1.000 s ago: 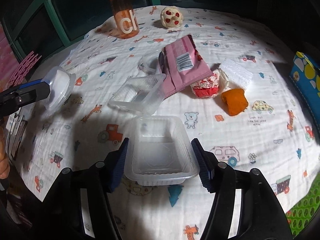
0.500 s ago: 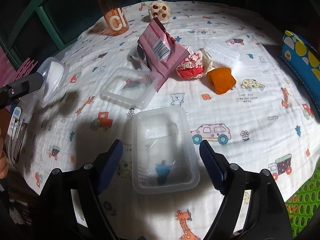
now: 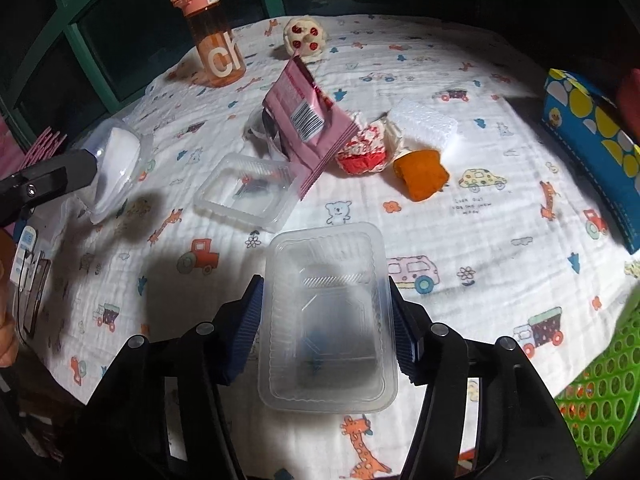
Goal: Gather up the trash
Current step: 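Carry both items over the basket and open the right tool to drop the tray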
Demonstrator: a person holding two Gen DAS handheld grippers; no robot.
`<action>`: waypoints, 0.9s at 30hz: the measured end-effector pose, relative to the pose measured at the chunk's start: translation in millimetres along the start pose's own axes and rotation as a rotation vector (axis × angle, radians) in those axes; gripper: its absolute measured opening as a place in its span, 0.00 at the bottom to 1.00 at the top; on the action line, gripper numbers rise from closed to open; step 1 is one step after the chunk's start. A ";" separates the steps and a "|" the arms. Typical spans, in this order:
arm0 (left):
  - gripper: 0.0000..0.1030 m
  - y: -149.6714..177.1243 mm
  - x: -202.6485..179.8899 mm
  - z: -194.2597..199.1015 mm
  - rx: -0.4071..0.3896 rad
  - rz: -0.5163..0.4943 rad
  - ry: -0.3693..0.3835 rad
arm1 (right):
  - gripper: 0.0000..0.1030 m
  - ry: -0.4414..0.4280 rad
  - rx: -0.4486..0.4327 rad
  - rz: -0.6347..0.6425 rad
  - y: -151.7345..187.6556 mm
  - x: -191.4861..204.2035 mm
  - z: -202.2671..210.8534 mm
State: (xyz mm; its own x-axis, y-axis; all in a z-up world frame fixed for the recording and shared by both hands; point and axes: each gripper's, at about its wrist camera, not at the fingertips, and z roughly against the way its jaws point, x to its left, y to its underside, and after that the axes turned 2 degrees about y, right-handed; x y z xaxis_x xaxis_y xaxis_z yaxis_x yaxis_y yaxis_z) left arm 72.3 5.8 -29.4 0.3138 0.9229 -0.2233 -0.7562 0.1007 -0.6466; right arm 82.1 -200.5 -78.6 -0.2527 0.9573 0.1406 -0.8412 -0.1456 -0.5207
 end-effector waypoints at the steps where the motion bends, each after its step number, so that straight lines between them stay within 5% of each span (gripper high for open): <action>1: 0.50 -1.6 -5.5 -1.9 0.001 -0.008 0.009 | 0.56 0.008 -0.009 -0.013 1.0 -4.7 6.3; 27: 0.50 -47.4 -229.0 -57.5 0.049 -0.310 0.325 | 0.56 0.347 -0.189 -0.386 77.3 -183.6 166.5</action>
State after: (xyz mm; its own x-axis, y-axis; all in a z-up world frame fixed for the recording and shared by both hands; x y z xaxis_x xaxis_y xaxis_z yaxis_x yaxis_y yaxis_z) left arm 69.3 -231.6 10.4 0.6877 0.6826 -0.2472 -0.6221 0.3785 -0.6854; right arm -16.1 -429.1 -4.4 0.2563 0.9632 0.0816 -0.7331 0.2487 -0.6330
